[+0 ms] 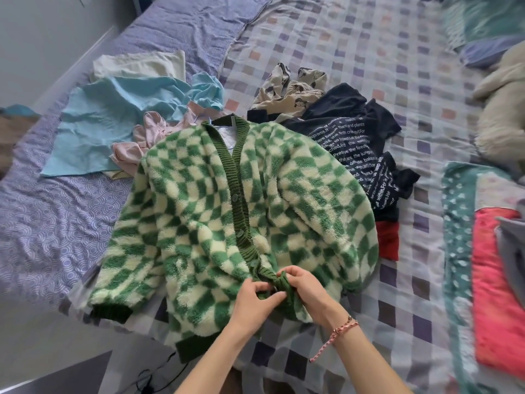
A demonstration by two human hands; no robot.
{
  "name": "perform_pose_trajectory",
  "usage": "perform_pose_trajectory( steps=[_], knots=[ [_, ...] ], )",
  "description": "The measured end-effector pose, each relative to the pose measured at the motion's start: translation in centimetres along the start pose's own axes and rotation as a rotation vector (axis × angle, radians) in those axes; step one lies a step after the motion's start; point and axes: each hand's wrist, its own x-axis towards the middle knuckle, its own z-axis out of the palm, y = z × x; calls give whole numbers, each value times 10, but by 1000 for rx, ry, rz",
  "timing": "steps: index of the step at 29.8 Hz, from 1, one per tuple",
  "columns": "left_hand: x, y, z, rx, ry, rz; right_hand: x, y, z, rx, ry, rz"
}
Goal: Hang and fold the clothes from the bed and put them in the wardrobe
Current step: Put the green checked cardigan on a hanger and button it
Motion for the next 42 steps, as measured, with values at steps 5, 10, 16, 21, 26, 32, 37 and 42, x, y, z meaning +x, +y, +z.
perform_pose_trajectory(
  steps=[5,10,16,21,26,32,37,42],
  knots=[
    [-4,7,-2,97,54,79,-17,-17,-2,-151,29,-80],
    [-2,10,-2,148,-16,112,-21,-30,-8,-365,51,-117],
    [-3,14,-2,153,-79,178,-30,-34,-13,-452,49,-164],
    [-3,16,-1,165,-44,236,-31,-25,-14,-386,205,-244],
    [-6,13,-10,88,13,208,-48,-24,-17,-278,169,-331],
    [-10,14,-12,250,-93,200,-48,-17,0,-568,59,-346],
    [-23,-3,-16,245,139,177,-56,-14,2,-521,120,-375],
    [-34,-45,-12,122,405,-241,-64,6,4,-528,-34,-266]
  ],
)
